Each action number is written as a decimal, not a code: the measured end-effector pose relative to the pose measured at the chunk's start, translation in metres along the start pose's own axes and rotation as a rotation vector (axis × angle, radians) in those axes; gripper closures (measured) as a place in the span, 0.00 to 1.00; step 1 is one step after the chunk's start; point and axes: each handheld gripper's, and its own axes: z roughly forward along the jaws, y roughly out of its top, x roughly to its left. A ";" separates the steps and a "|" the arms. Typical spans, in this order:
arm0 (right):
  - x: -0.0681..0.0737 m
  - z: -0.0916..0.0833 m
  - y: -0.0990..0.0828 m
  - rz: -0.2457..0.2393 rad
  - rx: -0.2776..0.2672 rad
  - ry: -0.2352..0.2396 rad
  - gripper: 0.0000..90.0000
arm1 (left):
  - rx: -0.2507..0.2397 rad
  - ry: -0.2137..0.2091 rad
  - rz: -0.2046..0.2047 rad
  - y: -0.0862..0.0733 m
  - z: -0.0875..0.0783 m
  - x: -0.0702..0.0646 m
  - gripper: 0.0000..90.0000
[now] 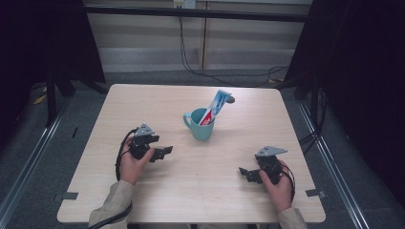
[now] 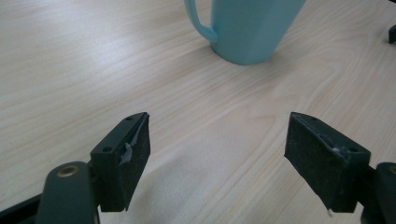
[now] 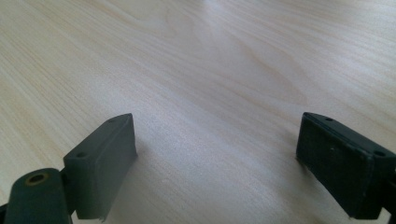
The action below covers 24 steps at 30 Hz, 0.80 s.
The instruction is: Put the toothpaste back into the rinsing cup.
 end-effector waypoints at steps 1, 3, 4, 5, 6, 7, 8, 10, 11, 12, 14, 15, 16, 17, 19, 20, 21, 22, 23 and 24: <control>0.000 0.000 0.000 0.000 0.000 0.000 0.13 | 0.003 0.000 0.001 -0.001 0.000 0.000 0.25; 0.000 0.000 0.000 0.000 -0.001 0.002 0.13 | 0.011 0.007 0.005 -0.004 0.001 0.000 0.25; 0.000 0.000 0.000 0.000 0.000 0.000 0.13 | 0.014 0.006 0.008 -0.005 0.002 0.000 0.25; 0.000 0.000 0.000 0.000 0.000 0.000 0.13 | 0.016 0.010 0.006 -0.006 0.002 -0.001 0.25; 0.000 0.000 0.000 0.000 0.000 0.000 0.13 | 0.018 0.009 0.005 -0.007 0.003 -0.001 0.25; 0.000 0.000 0.000 0.001 -0.001 0.002 0.13 | 0.022 0.011 0.007 -0.008 0.003 -0.001 0.25; 0.000 0.000 0.000 0.000 0.000 0.000 0.13 | 0.021 0.016 0.007 -0.009 0.004 -0.002 0.25; 0.000 0.000 0.000 0.000 0.000 0.000 0.13 | 0.027 0.019 0.020 -0.010 0.004 -0.002 0.25; 0.000 0.000 0.000 0.002 0.001 0.000 0.13 | 0.027 0.021 0.022 -0.010 0.005 -0.002 0.25; 0.000 0.000 0.000 0.000 0.000 0.000 0.13 | 0.028 0.022 0.024 -0.011 0.005 -0.002 0.25; 0.000 0.000 0.000 0.000 0.000 0.000 0.13 | 0.025 0.025 0.027 -0.011 0.005 -0.003 0.25; 0.000 0.000 0.000 0.000 0.000 0.002 0.13 | 0.028 0.022 0.027 -0.011 0.005 -0.003 0.25; 0.000 0.000 0.000 0.000 0.000 0.002 0.13 | 0.030 0.026 0.032 -0.012 0.005 -0.003 0.25; 0.000 0.000 0.000 0.002 0.001 0.000 0.13 | 0.036 0.031 0.037 -0.012 0.005 -0.003 0.25; 0.000 0.000 0.000 0.000 0.000 0.002 0.13 | 0.039 0.034 0.041 -0.013 0.005 -0.002 0.25; 0.000 0.000 0.000 0.001 0.000 0.002 0.13 | 0.041 0.037 0.044 -0.014 0.005 -0.003 0.25; 0.000 0.000 0.000 0.002 0.001 0.001 0.13 | 0.041 0.035 0.047 -0.014 0.005 -0.002 0.25; 0.000 0.000 0.000 0.002 0.001 0.001 0.13 | 0.041 0.037 0.045 -0.015 0.006 -0.002 0.25; 0.000 0.000 0.000 0.000 -0.001 0.002 0.13 | 0.043 0.037 0.044 -0.016 0.006 -0.003 0.25; 0.000 0.000 0.000 0.002 0.001 0.002 0.13 | 0.047 0.040 0.050 -0.016 0.006 -0.003 0.25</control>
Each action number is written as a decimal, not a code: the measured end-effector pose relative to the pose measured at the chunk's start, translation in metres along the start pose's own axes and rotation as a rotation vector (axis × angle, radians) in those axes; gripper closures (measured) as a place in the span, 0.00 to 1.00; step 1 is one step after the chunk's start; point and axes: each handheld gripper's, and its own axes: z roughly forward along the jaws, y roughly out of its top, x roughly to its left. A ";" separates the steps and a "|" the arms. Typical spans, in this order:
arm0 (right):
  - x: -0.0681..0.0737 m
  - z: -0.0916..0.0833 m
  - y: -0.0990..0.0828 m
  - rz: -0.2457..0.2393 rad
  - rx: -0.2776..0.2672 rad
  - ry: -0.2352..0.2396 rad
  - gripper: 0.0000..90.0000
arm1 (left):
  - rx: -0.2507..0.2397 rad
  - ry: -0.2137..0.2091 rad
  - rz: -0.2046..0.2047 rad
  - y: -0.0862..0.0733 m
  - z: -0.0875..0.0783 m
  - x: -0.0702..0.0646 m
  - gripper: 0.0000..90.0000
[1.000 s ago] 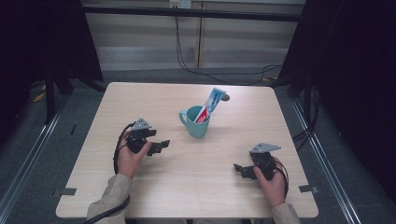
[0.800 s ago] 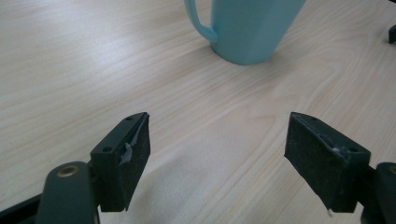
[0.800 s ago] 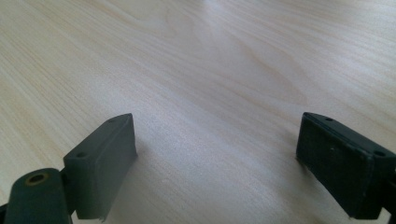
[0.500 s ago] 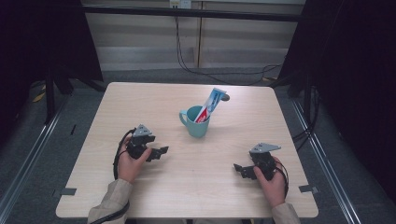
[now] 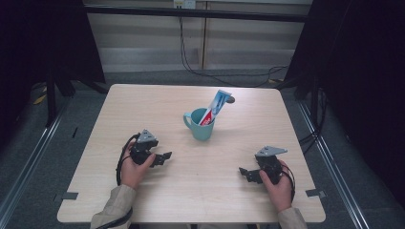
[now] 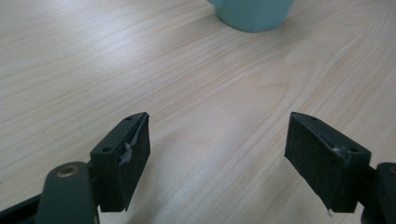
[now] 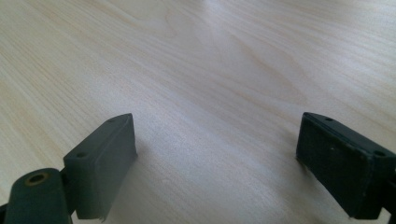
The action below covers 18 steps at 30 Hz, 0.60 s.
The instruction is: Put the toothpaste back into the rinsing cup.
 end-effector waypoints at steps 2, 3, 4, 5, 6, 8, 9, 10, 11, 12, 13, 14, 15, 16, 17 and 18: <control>0.000 0.000 0.000 -0.001 -0.001 0.000 0.13 | 0.011 0.006 0.011 -0.001 0.000 0.000 0.25; 0.000 0.000 0.000 -0.001 -0.001 -0.001 0.13 | 0.008 0.008 0.007 -0.002 0.001 0.000 0.25; 0.000 0.000 0.000 0.001 0.001 0.000 0.13 | 0.011 0.010 0.003 -0.003 0.001 0.000 0.25; 0.000 0.000 0.000 0.001 0.000 -0.001 0.13 | 0.013 0.011 0.007 -0.003 0.001 0.000 0.25; 0.000 0.000 0.000 0.000 0.000 0.000 0.13 | 0.011 0.010 0.006 -0.003 0.001 0.000 0.25; 0.000 0.000 0.000 0.001 0.000 -0.001 0.13 | 0.022 0.020 0.019 -0.003 0.001 0.000 0.25; 0.000 0.000 0.000 -0.001 -0.001 0.000 0.13 | 0.035 0.015 0.019 -0.003 0.002 0.000 0.25; 0.000 0.000 0.000 -0.001 0.000 0.000 0.13 | 0.051 0.015 0.025 -0.003 0.003 0.000 0.24; 0.000 0.000 0.000 0.000 0.001 -0.002 0.13 | 0.060 0.019 0.025 -0.003 0.003 0.000 0.24; 0.000 0.000 0.000 0.000 0.000 -0.002 0.13 | 0.062 0.018 0.027 -0.003 0.003 -0.001 0.24; 0.000 0.000 0.000 -0.001 -0.001 -0.001 0.13 | 0.065 0.020 0.030 -0.003 0.003 -0.001 0.24; 0.000 0.000 0.000 -0.002 -0.001 -0.001 0.13 | 0.065 0.021 0.031 -0.003 0.003 -0.001 0.24; 0.000 0.000 0.000 -0.002 -0.001 -0.001 0.13 | 0.063 0.023 0.034 -0.003 0.003 -0.001 0.24; 0.000 0.000 0.000 0.000 0.000 -0.002 0.13 | 0.064 0.024 0.034 -0.003 0.003 -0.002 0.24; 0.000 0.000 0.000 -0.002 -0.001 -0.002 0.13 | 0.066 0.027 0.037 -0.003 0.003 -0.002 0.24; 0.000 0.000 0.000 -0.001 -0.001 -0.001 0.13 | 0.065 0.027 0.034 -0.003 0.004 -0.003 0.23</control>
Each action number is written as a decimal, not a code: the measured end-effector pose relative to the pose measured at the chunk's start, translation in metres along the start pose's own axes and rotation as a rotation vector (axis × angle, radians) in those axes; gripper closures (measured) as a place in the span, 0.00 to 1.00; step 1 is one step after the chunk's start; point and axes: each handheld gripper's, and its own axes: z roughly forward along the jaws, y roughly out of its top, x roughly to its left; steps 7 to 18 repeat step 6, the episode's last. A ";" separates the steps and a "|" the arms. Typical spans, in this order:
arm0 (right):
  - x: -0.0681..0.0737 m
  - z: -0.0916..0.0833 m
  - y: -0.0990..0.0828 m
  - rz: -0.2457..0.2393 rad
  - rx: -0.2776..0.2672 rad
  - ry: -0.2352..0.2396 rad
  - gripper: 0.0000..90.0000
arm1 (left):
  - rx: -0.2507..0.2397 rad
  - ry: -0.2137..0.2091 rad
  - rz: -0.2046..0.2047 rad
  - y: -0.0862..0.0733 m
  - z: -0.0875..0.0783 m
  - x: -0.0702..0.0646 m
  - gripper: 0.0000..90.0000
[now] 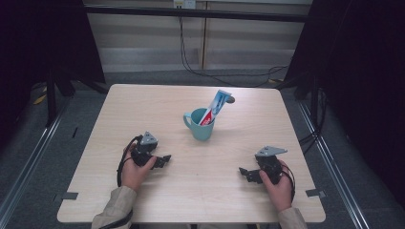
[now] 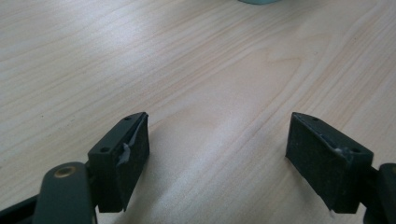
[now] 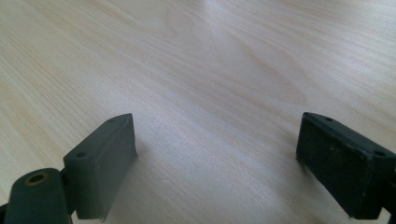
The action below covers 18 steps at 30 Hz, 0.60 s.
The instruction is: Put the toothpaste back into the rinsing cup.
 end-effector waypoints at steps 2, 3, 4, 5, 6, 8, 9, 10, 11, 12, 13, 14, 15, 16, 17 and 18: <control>0.000 0.000 0.000 0.000 0.000 0.000 0.13 | 0.005 0.003 0.006 0.000 0.000 -0.001 0.23; 0.000 0.000 0.000 0.000 -0.001 0.003 0.13 | 0.008 0.002 0.016 0.000 0.000 -0.001 0.23; 0.000 0.000 0.000 0.000 0.000 0.000 0.13 | 0.008 0.005 0.017 0.000 0.001 -0.002 0.22; 0.000 0.000 0.000 0.000 0.000 0.000 0.13 | 0.009 0.004 0.018 0.000 0.001 -0.002 0.22; 0.000 0.000 0.000 0.002 0.000 0.002 0.13 | 0.008 0.003 0.017 0.000 0.001 -0.002 0.22; 0.000 0.000 0.000 0.002 0.000 0.002 0.13 | 0.008 0.003 0.017 0.000 0.001 -0.002 0.22; 0.000 0.000 0.000 0.002 0.000 0.002 0.13 | 0.008 0.003 0.017 0.000 0.001 -0.002 0.22; 0.000 0.000 0.000 0.002 0.000 0.002 0.13 | 0.008 0.003 0.017 0.000 0.001 -0.002 0.22; 0.000 0.000 0.000 0.002 0.000 0.002 0.13 | 0.008 0.003 0.017 0.000 0.001 -0.002 0.22; 0.000 0.000 0.000 0.002 0.000 0.002 0.13 | 0.008 0.003 0.017 0.000 0.001 -0.002 0.22; 0.000 0.000 0.000 0.002 0.000 0.002 0.13 | 0.008 0.003 0.017 0.000 0.001 -0.002 0.22; 0.000 0.000 0.000 0.002 0.000 0.002 0.13 | 0.008 0.003 0.017 0.000 0.001 -0.002 0.22; 0.000 0.000 0.000 0.002 0.000 0.002 0.13 | 0.008 0.003 0.017 0.000 0.001 -0.002 0.22; 0.000 0.000 0.000 0.002 0.000 0.002 0.13 | 0.008 0.003 0.017 0.000 0.001 -0.002 0.22; 0.000 0.000 0.000 0.002 0.000 0.002 0.13 | 0.008 0.003 0.017 0.000 0.001 -0.002 0.22; 0.000 0.000 0.000 0.002 0.000 0.002 0.13 | 0.008 0.003 0.017 0.000 0.001 -0.002 0.22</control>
